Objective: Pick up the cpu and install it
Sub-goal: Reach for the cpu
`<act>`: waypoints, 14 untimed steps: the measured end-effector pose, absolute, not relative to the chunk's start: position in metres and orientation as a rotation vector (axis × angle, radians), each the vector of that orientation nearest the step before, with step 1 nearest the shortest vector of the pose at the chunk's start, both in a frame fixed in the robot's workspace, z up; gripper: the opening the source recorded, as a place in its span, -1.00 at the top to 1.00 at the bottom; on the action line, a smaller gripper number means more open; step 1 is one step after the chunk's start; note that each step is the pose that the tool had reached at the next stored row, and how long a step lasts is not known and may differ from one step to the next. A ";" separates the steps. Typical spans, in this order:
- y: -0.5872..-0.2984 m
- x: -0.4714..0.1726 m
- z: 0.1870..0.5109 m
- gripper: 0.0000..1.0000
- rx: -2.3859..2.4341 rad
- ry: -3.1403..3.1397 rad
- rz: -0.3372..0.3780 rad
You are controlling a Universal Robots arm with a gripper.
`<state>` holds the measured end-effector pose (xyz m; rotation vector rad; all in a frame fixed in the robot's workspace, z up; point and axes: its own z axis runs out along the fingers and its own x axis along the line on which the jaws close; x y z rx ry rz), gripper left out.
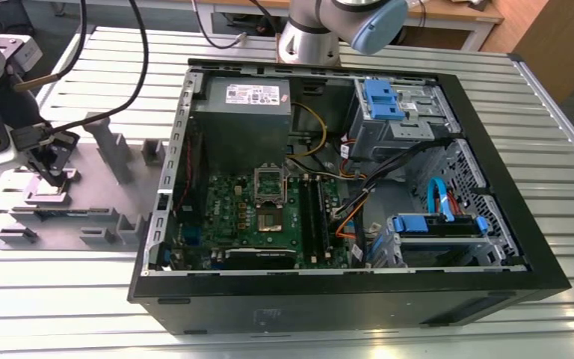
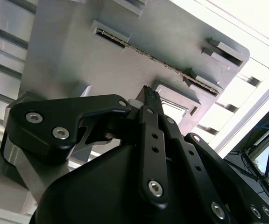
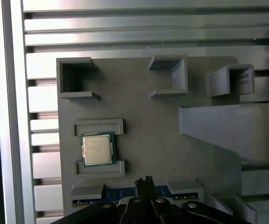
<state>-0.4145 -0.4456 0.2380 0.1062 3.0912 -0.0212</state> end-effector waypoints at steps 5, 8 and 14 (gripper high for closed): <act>-0.445 -0.420 0.236 0.79 0.106 3.091 -0.021; -0.445 -0.425 0.235 0.79 0.106 3.092 -0.022; -0.445 -0.428 0.230 0.79 0.106 3.092 -0.021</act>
